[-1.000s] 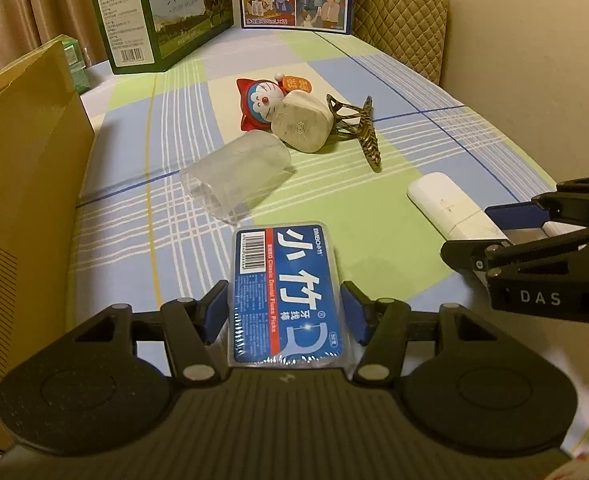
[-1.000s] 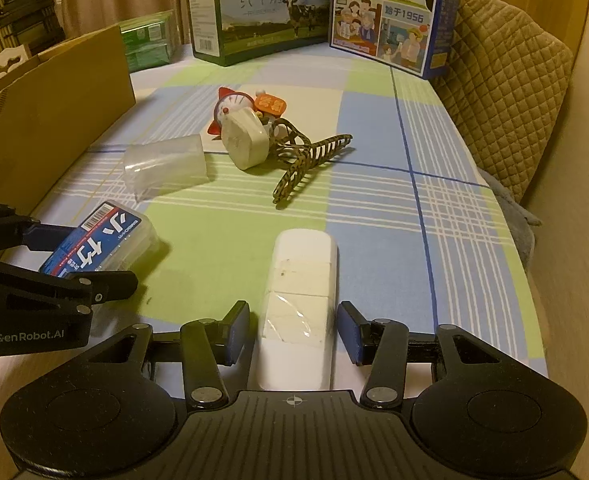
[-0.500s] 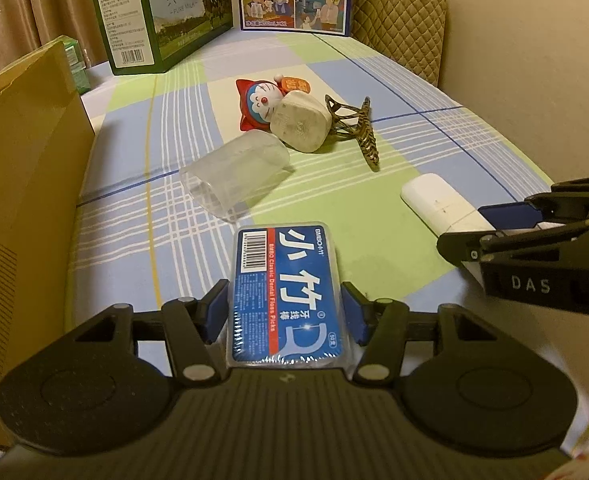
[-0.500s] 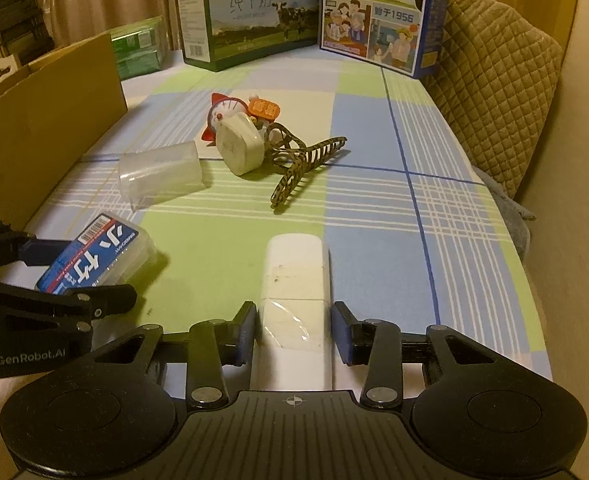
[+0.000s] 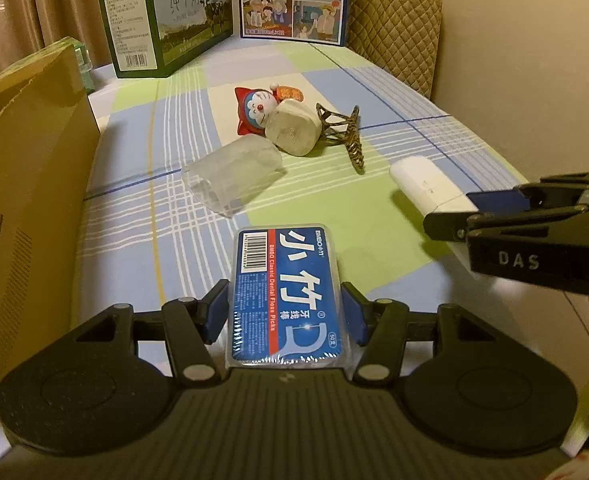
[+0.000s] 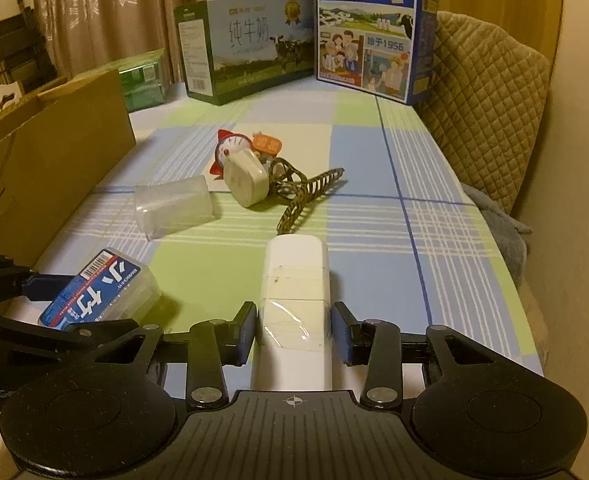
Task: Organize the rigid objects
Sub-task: 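Carry the floss box and power bank in both tools over the cardboard box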
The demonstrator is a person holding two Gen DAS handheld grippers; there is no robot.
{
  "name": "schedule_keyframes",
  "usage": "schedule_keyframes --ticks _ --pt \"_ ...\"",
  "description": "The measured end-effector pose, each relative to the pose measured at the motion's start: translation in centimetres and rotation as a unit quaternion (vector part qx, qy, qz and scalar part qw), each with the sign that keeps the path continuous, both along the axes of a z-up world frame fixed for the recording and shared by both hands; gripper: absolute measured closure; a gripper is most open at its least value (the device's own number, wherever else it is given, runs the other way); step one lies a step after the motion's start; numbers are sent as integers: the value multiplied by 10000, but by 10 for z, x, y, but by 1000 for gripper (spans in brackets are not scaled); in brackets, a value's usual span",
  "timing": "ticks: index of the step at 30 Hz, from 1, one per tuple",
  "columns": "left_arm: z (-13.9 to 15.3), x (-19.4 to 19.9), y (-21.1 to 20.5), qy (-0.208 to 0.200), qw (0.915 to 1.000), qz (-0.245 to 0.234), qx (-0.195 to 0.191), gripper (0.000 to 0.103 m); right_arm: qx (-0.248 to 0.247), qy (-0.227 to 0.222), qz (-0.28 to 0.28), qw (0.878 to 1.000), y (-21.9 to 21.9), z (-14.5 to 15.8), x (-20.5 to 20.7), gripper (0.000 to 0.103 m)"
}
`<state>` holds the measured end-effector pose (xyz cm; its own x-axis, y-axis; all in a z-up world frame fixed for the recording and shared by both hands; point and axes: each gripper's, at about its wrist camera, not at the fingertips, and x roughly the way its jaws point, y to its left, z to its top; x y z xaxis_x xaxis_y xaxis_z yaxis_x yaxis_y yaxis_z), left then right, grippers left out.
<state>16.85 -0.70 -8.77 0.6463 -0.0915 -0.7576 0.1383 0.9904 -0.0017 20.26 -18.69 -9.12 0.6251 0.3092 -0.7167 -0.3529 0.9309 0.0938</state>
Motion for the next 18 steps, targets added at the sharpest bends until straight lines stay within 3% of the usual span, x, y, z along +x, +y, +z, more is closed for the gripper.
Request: schedule_keyframes --ticks 7,18 --pt "8 -15 -2 -41 10000 -17 1 50 -288 311 225 9988 10 -12 -10 66" --pt "12 -20 5 -44 9999 39 -113 50 -400 212 189 9988 12 -17 -15 65"
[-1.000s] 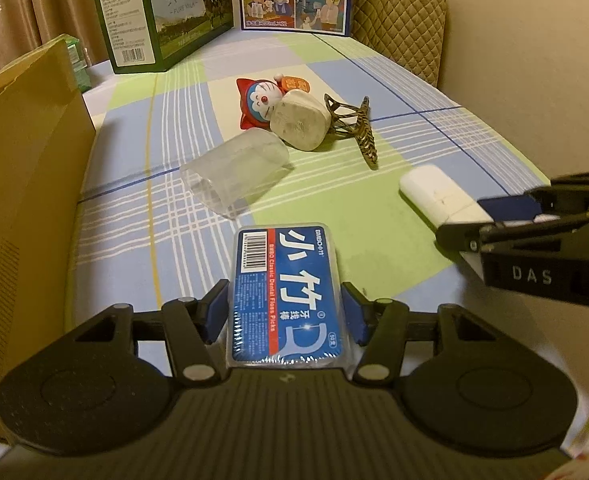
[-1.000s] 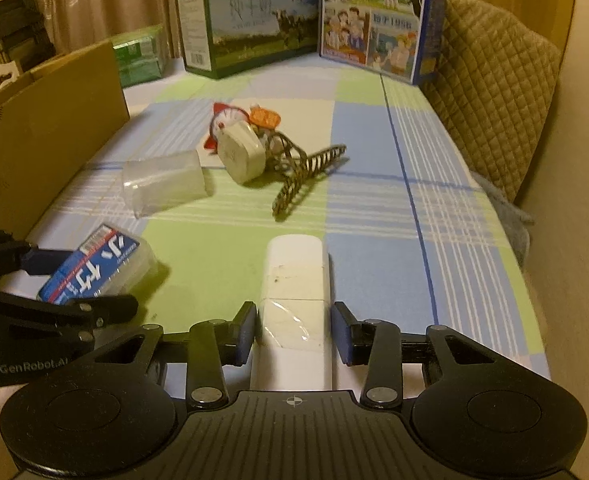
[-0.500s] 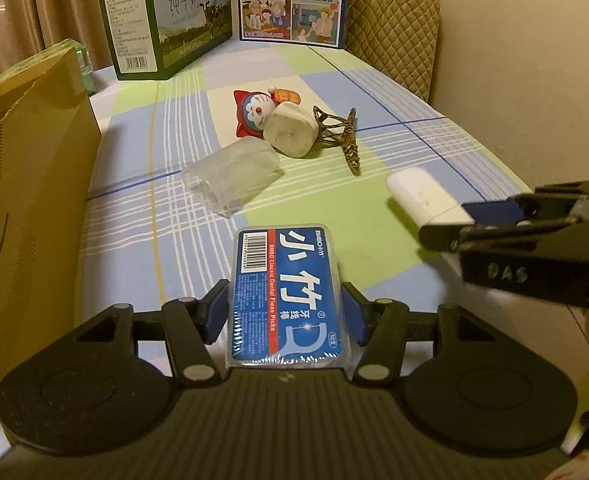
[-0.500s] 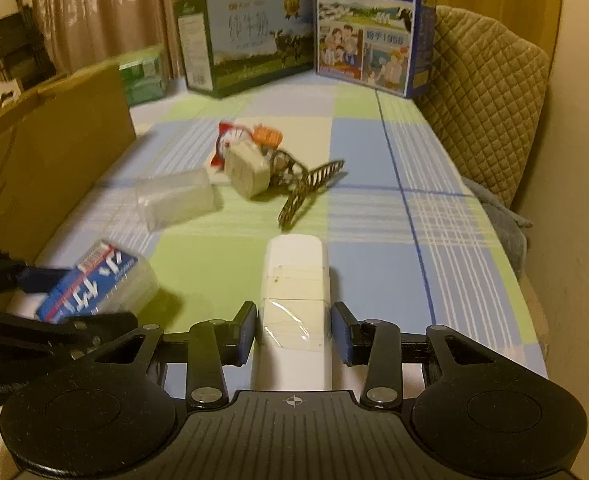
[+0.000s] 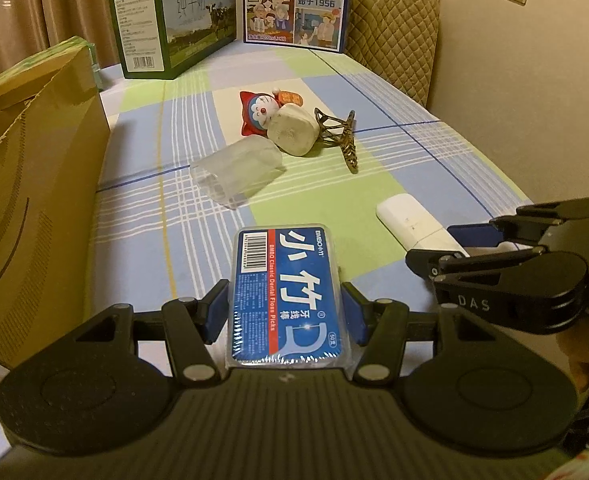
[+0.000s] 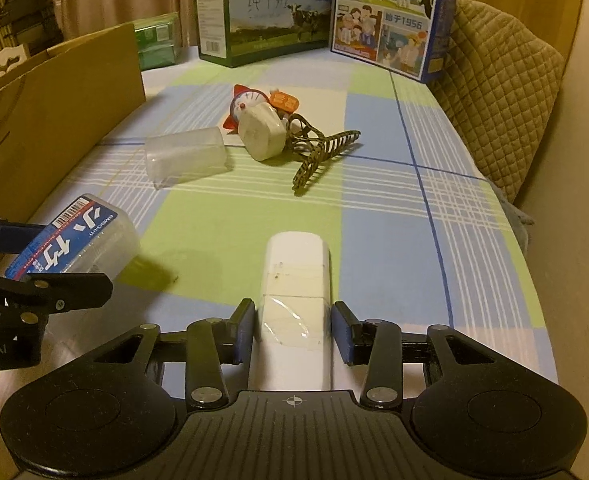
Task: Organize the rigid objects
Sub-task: 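Carry the floss box and power bank in both tools over the cardboard box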
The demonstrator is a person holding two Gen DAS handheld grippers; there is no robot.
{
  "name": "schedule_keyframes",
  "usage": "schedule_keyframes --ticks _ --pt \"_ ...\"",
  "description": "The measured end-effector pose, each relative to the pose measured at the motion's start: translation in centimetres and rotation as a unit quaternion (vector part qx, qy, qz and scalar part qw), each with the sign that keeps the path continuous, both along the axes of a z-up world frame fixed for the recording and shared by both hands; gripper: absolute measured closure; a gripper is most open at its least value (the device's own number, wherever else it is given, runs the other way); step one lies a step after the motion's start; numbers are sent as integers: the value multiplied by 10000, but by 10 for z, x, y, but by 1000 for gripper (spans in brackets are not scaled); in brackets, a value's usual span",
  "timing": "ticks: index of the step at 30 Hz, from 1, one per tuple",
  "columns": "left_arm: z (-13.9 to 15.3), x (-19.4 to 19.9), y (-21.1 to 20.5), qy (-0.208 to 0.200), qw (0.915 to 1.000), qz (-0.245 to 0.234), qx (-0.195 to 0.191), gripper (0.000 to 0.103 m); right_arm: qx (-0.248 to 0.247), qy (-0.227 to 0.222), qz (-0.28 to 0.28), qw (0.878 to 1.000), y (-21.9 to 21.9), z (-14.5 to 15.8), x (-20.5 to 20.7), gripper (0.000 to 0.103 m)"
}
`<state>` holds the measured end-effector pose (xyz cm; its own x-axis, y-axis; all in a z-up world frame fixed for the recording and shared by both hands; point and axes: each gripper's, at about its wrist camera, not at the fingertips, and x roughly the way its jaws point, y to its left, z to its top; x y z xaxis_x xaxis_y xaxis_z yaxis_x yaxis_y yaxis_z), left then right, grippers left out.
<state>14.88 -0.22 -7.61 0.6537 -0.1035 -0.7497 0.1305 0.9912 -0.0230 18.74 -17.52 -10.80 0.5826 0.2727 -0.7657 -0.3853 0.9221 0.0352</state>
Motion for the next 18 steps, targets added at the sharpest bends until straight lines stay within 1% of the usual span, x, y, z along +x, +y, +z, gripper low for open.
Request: schedule_keyframes --ticks 7,9,13,18 --pt "0 0 1 -20 10000 18 -58 50 66 41 -112 9999 -1 2 -1 66" --pt "3 -1 1 -48 10000 21 -80 50 65 -61 -161 9998 -2 5 -2 66" --pt "18 -6 0 -162 9998 -8 -121 50 247 -398 -237 9986 -7 22 -5 66" --pt "46 -13 0 -369 9992 -74 -148 50 561 -480 -350 9967 -11 51 -15 66"
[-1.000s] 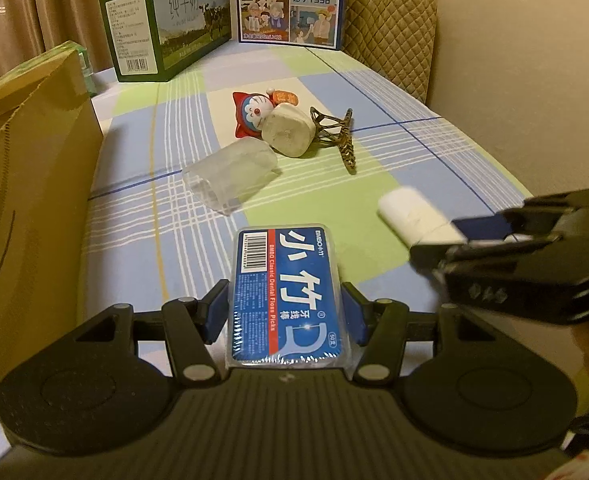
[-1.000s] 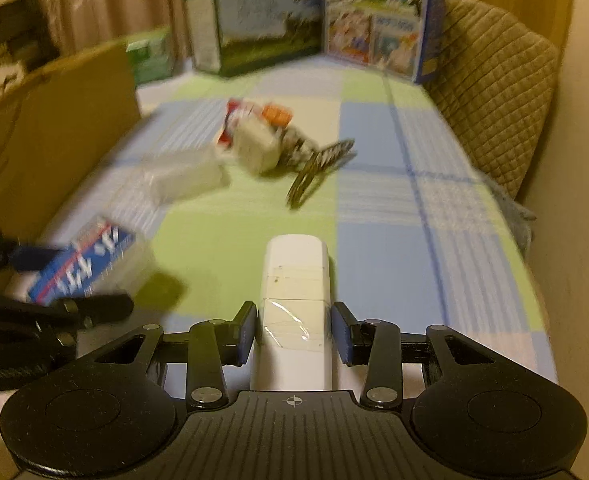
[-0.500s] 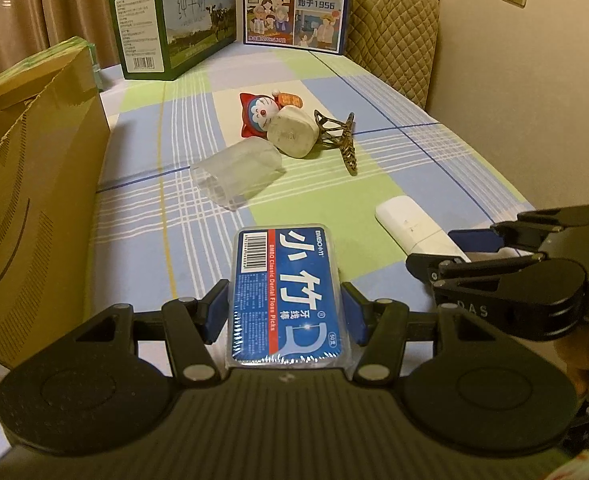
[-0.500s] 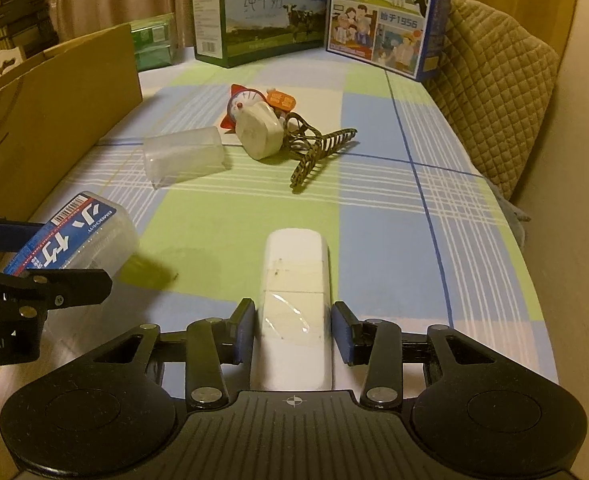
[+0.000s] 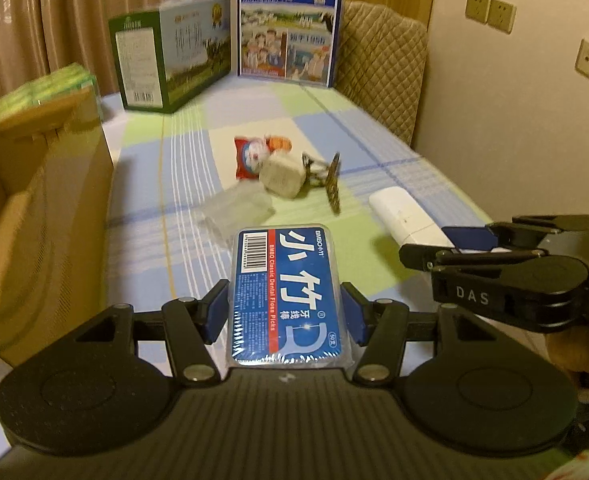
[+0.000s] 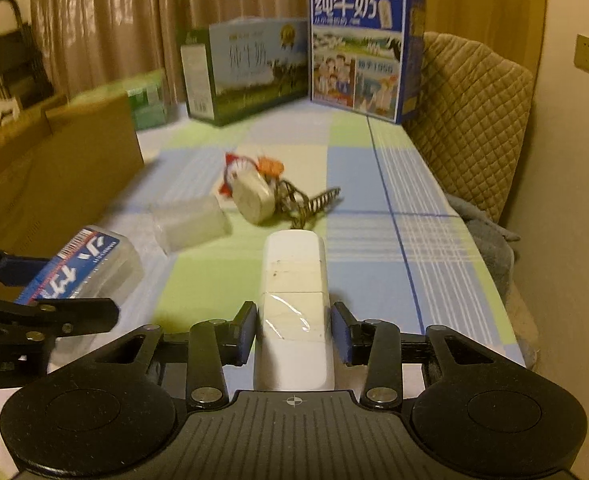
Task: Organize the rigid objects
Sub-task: 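Carry the floss box and power bank in both tools over the cardboard box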
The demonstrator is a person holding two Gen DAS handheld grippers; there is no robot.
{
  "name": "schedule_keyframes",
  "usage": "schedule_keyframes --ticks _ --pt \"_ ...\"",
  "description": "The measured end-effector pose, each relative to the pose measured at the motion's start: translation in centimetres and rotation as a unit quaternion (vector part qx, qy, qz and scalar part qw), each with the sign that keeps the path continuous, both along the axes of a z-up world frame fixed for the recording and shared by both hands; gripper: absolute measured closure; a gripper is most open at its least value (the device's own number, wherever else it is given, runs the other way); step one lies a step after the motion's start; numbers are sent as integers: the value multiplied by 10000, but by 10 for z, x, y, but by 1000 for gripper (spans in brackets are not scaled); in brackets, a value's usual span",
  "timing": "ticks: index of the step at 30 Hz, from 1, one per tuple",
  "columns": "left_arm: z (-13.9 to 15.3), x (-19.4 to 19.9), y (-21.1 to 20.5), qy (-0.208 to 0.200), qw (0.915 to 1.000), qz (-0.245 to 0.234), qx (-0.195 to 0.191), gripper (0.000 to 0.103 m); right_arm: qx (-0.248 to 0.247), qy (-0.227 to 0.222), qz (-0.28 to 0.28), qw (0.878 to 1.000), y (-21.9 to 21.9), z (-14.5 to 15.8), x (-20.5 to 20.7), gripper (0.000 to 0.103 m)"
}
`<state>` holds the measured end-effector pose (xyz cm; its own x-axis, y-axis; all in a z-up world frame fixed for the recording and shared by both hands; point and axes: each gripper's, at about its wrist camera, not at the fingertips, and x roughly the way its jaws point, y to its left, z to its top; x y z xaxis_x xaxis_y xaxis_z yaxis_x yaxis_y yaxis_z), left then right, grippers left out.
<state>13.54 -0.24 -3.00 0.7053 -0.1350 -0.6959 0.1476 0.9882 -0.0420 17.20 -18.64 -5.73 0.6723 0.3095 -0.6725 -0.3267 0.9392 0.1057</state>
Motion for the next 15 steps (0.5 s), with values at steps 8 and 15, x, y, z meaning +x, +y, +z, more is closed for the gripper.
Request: schedule_keyframes --ticks 8,15 --pt "57 -14 23 -442 9989 162 -27 50 474 -338 314 9978 29 73 -13 66" --pt "98 -27 89 -658 9961 573 113 50 1086 -301 782 9906 83 119 -15 66"
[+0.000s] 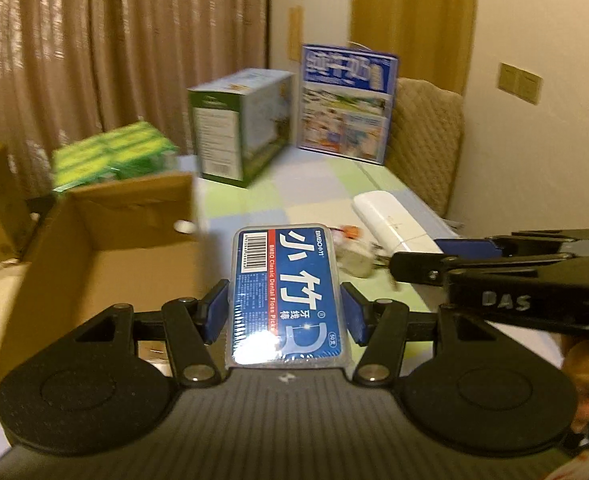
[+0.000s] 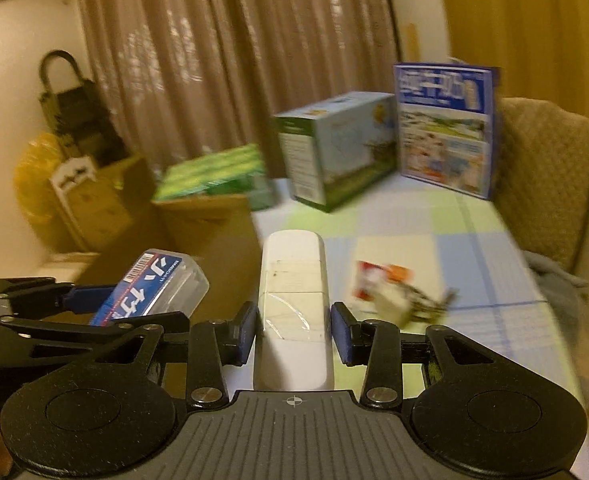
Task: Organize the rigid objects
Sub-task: 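Carry the floss box and power bank in both tools over the cardboard box, then open both tools to drop the floss box and power bank into the box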
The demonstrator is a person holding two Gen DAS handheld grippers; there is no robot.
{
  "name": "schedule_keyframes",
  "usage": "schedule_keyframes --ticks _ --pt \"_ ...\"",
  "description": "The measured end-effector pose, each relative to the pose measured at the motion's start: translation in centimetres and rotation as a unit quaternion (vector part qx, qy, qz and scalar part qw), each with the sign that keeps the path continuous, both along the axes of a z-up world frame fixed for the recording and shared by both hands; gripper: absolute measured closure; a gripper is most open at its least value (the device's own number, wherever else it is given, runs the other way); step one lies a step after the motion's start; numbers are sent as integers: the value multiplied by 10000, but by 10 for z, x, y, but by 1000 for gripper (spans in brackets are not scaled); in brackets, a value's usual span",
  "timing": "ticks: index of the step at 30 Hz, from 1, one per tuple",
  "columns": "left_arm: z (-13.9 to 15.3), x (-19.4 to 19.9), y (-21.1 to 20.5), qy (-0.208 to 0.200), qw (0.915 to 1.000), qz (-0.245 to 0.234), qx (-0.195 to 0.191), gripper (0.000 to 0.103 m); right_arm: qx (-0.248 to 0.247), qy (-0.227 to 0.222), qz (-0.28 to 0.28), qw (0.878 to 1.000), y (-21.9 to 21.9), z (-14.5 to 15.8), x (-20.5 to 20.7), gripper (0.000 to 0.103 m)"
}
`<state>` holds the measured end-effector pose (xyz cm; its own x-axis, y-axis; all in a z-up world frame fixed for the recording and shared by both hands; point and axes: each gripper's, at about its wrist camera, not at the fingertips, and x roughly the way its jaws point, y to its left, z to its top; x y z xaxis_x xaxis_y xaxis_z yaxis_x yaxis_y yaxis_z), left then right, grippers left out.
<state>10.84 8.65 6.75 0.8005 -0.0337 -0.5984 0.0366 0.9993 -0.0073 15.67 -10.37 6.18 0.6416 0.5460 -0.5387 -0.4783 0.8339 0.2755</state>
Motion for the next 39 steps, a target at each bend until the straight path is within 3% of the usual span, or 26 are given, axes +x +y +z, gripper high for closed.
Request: schedule_keyframes --ticks 7,16,27,39 --pt "11 1 90 83 9979 529 367 50 214 82 526 9984 76 23 11 66" --pt "-11 25 164 370 9961 743 315 50 186 435 830 9954 160 3 52 66" --pt "-51 68 192 666 9958 576 235 50 -145 692 731 9948 204 -36 101 66" --pt "-70 93 199 788 9953 482 287 49 -291 681 714 9947 216 -54 116 66"
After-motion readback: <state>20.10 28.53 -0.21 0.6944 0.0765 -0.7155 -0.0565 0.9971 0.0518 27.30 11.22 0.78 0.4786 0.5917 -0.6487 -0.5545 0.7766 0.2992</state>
